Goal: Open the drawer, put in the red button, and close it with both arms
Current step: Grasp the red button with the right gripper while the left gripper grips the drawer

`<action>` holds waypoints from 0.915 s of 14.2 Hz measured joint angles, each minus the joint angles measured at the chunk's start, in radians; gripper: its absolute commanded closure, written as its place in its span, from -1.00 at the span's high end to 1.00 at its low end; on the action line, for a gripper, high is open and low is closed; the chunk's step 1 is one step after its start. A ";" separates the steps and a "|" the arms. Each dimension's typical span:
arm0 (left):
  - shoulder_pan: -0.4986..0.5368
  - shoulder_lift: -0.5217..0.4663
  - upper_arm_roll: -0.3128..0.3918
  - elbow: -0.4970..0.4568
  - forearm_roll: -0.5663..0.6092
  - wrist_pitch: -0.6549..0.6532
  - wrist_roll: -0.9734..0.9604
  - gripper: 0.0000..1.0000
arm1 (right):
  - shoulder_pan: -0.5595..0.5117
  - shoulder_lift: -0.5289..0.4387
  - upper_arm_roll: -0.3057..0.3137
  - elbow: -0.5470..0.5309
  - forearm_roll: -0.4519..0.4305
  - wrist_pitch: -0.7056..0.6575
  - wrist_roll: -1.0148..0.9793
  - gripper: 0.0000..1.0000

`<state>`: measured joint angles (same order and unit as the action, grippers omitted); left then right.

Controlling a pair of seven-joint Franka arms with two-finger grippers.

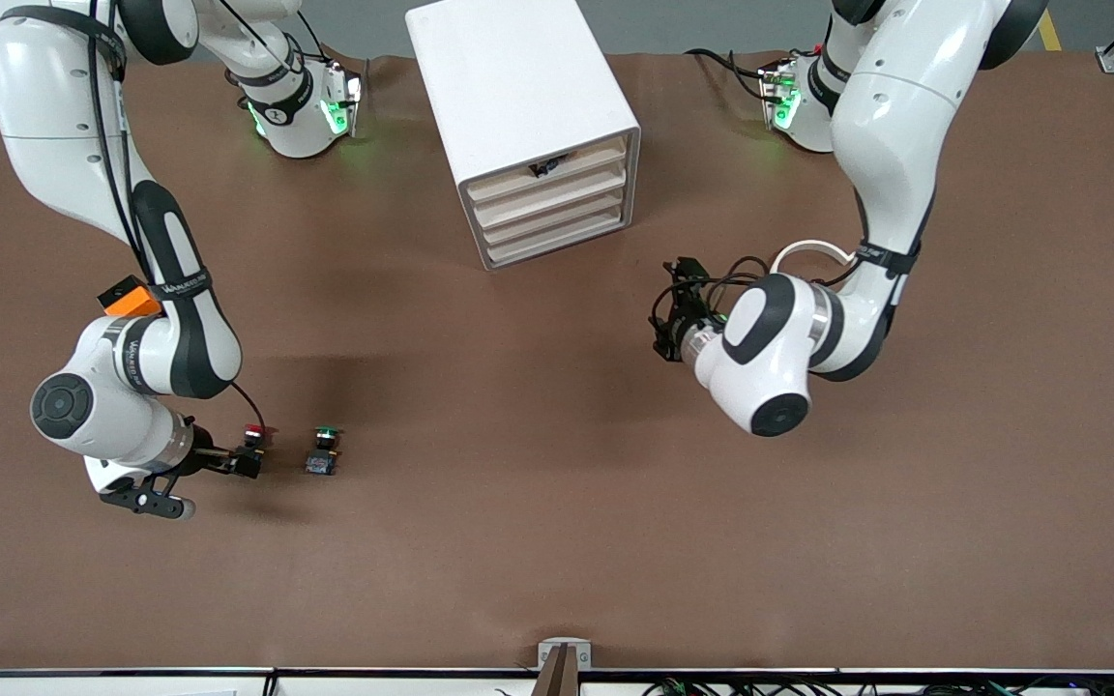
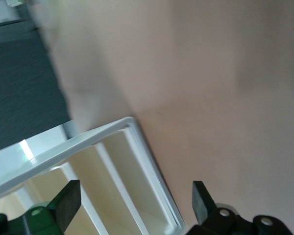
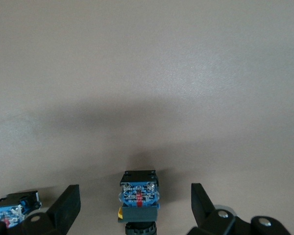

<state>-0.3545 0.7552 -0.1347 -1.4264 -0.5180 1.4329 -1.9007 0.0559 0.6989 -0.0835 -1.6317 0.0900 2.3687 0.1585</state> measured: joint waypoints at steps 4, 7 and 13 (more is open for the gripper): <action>-0.038 0.056 -0.008 0.003 -0.072 -0.132 -0.166 1.00 | 0.000 0.020 0.003 -0.042 0.002 0.077 0.000 1.00; -0.068 0.066 -0.008 0.006 -0.172 -0.169 -0.229 0.47 | 0.000 0.028 0.004 -0.051 0.002 0.087 0.000 0.47; -0.072 0.115 -0.006 0.007 -0.348 -0.178 -0.242 0.06 | 0.000 0.028 0.005 -0.052 0.003 0.072 0.000 -1.00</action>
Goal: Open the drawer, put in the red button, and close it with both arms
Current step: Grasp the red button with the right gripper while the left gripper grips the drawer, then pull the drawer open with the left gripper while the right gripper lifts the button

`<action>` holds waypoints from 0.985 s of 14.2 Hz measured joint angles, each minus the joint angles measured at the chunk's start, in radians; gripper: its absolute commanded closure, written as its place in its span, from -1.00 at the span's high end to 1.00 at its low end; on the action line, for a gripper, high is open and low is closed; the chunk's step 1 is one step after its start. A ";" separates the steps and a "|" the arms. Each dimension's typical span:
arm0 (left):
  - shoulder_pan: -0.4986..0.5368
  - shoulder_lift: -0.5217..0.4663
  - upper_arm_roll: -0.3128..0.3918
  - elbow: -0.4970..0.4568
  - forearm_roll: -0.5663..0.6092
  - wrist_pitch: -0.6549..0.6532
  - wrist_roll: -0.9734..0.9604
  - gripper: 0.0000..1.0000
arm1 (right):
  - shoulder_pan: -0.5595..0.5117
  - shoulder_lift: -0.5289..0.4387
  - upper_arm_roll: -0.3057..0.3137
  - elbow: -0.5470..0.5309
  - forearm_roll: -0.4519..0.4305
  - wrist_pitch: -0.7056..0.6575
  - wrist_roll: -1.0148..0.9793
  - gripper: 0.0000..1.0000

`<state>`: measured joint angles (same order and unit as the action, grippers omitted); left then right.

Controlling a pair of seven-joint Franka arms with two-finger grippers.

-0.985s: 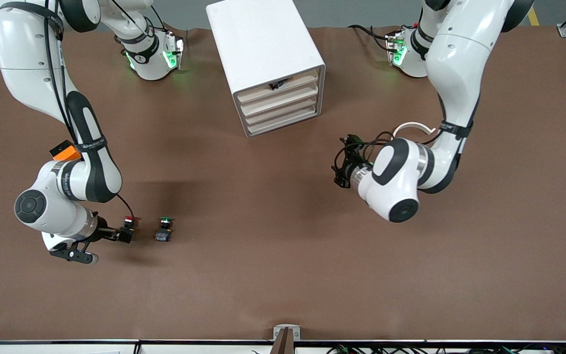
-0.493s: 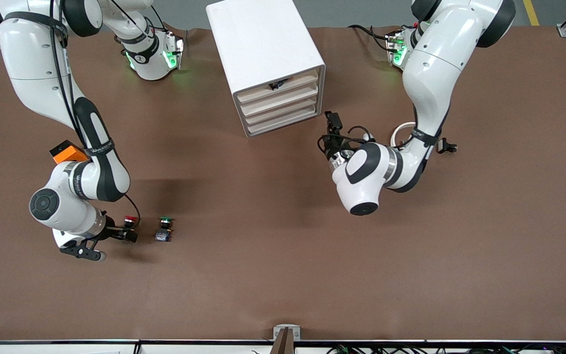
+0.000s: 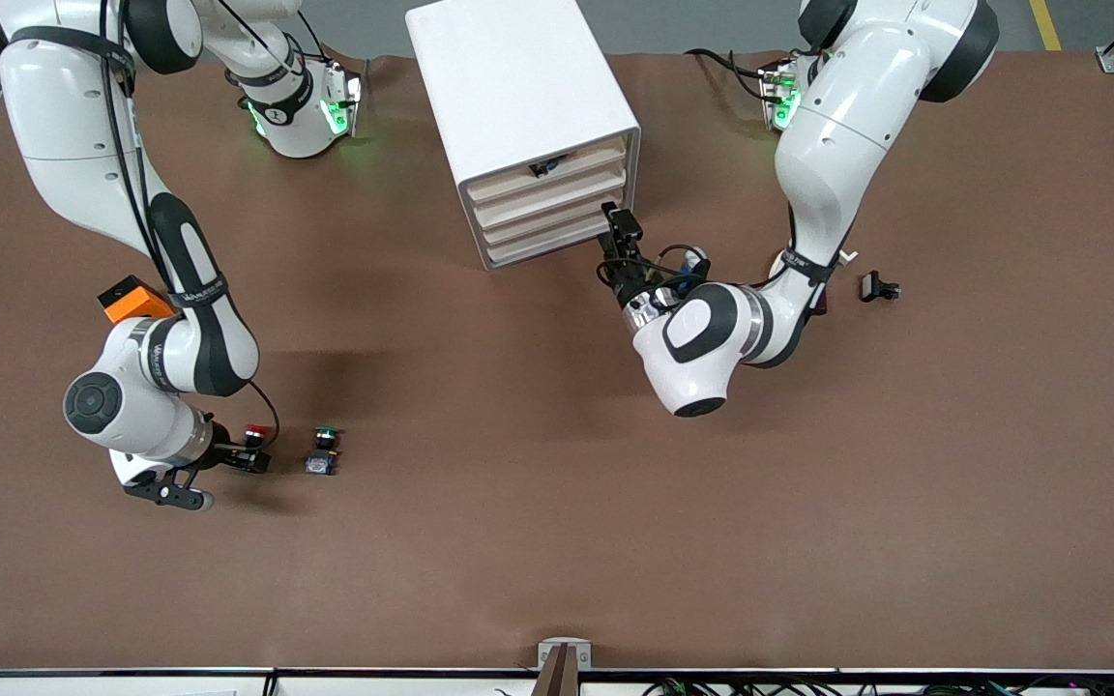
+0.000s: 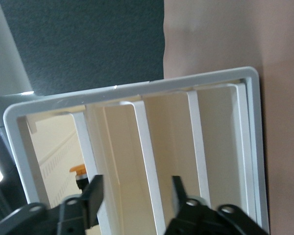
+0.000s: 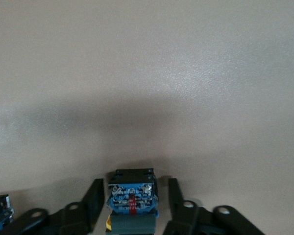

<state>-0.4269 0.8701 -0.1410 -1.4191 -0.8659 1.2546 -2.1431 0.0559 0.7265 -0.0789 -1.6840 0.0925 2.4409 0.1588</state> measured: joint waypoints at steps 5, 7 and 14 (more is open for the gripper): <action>-0.034 0.031 -0.002 0.002 -0.069 0.000 0.000 0.05 | -0.001 -0.005 0.000 0.008 0.000 -0.043 0.000 -1.00; -0.057 0.033 -0.002 0.003 -0.078 0.000 -0.004 0.06 | -0.007 -0.029 -0.002 0.036 0.000 -0.117 -0.006 -1.00; -0.086 0.064 0.004 0.005 -0.079 0.021 -0.019 -0.10 | -0.118 -0.285 -0.007 0.072 0.000 -0.440 -0.152 -1.00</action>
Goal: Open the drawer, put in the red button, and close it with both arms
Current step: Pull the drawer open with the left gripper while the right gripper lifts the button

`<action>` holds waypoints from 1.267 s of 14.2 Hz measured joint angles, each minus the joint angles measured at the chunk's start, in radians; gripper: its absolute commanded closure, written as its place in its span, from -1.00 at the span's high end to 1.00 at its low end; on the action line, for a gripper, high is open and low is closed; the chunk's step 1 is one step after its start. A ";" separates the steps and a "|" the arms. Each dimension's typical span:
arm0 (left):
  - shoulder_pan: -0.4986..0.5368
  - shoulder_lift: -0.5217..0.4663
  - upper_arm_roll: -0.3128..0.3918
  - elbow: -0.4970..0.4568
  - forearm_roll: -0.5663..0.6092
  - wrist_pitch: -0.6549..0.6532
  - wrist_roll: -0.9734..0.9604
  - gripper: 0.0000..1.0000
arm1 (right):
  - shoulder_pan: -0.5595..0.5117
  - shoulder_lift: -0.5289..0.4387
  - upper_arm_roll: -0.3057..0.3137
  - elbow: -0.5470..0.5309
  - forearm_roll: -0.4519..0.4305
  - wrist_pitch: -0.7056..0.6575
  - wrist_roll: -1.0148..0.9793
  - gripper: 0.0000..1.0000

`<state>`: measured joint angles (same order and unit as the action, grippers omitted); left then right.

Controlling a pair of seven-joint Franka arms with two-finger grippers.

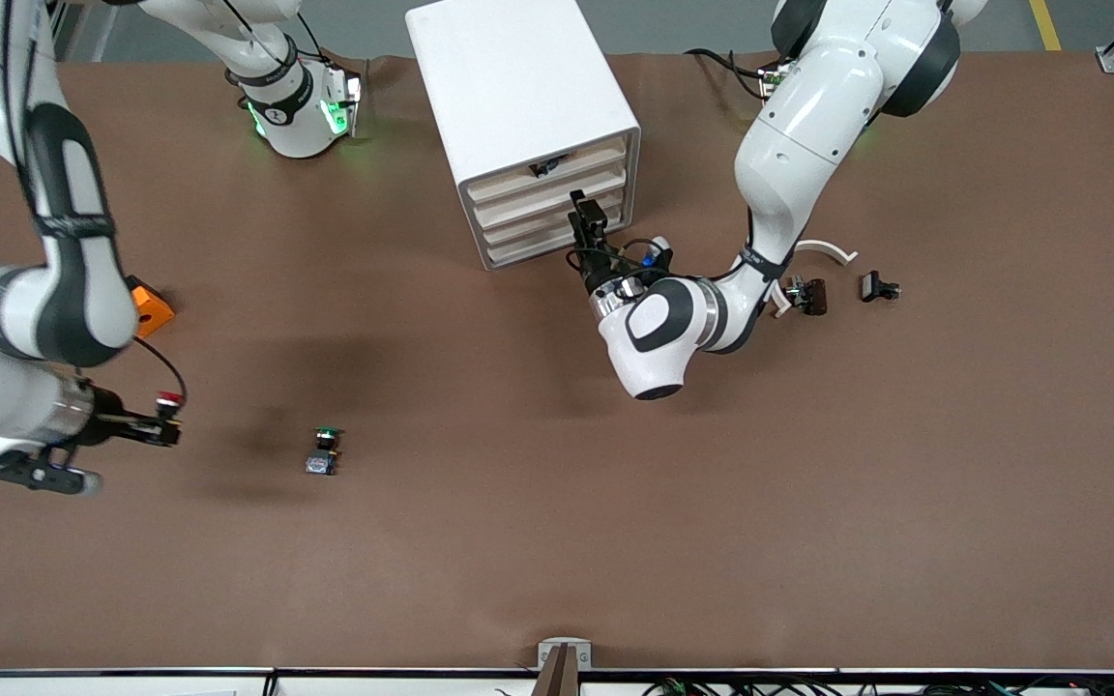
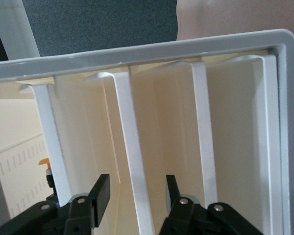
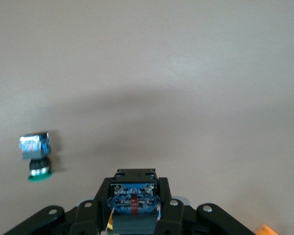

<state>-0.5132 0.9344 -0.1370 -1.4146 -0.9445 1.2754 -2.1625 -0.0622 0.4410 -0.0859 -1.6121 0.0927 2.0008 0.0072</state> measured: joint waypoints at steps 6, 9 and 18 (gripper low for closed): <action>-0.034 0.002 -0.001 0.004 0.000 0.000 0.000 -0.53 | -0.049 -0.225 -0.010 0.041 -0.003 -0.339 -0.018 -1.00; -0.049 0.002 0.000 0.005 0.000 0.000 -0.003 -1.00 | -0.053 -0.271 -0.026 0.117 -0.036 -0.462 -0.019 -1.00; 0.000 0.002 0.004 0.005 0.000 0.000 -0.037 -0.97 | 0.027 -0.249 -0.012 0.135 -0.055 -0.480 0.091 -1.00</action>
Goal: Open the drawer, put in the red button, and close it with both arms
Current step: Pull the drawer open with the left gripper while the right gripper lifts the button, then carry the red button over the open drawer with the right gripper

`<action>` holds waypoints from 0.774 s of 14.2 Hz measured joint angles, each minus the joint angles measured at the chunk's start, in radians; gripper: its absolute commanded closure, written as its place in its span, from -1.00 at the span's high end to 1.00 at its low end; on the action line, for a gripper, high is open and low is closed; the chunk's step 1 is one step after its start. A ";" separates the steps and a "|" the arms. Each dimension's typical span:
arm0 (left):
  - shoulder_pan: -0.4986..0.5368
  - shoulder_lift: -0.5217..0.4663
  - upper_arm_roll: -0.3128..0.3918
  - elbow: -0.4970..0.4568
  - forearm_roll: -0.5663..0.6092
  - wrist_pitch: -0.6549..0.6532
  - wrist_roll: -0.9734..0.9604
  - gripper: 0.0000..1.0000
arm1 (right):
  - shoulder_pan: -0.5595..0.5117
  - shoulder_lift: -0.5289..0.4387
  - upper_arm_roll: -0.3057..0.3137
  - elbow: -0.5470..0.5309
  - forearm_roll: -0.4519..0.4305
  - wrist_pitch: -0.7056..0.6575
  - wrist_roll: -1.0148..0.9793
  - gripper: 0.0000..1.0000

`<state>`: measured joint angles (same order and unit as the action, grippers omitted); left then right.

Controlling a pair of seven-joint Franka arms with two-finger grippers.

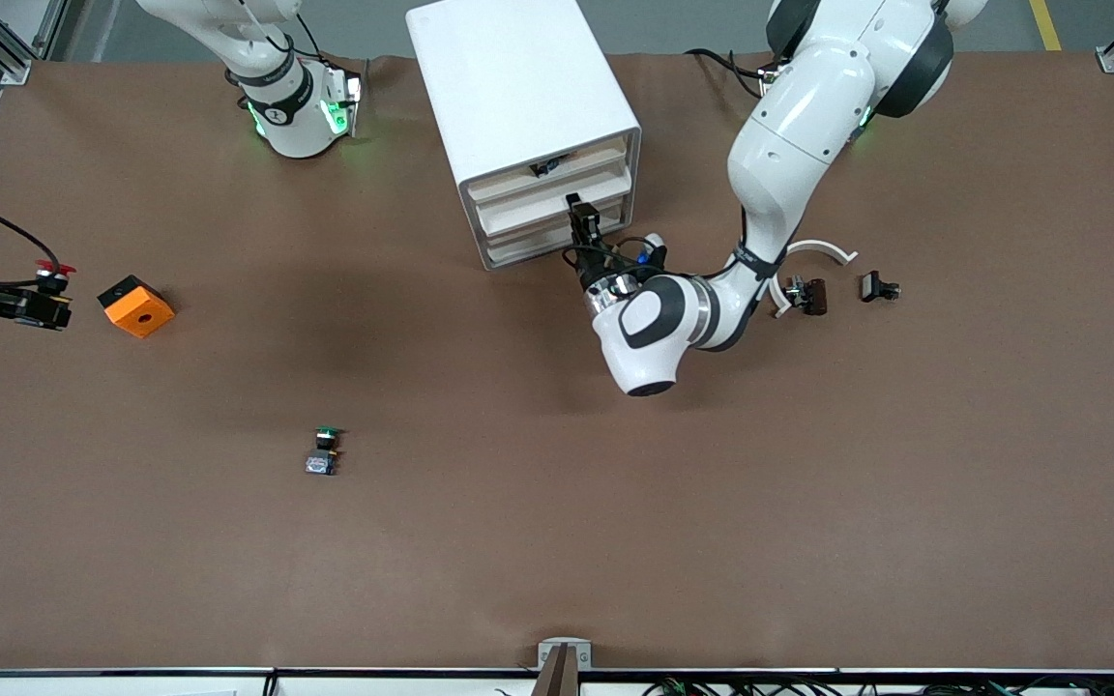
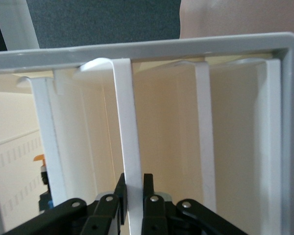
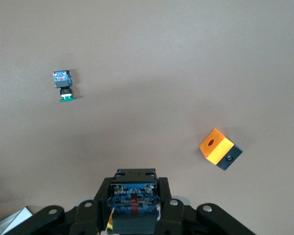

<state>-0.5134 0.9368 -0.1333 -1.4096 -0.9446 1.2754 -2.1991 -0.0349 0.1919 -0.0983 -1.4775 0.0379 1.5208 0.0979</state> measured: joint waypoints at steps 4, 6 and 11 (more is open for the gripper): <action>0.072 0.000 0.000 0.010 -0.008 0.018 -0.001 -0.86 | 0.022 0.000 0.000 0.000 0.000 -0.004 0.053 -1.00; 0.119 0.000 0.000 0.013 -0.020 0.032 -0.001 -0.86 | 0.056 0.000 0.001 0.000 0.001 -0.005 0.159 -1.00; 0.169 0.000 -0.002 0.020 -0.025 0.047 -0.002 -0.48 | 0.292 0.003 0.015 0.000 0.034 -0.004 0.565 -1.00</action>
<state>-0.3441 0.9369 -0.1350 -1.3900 -0.9693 1.3227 -2.2010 0.2572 0.1944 -0.0834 -1.4774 0.0715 1.5164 0.6633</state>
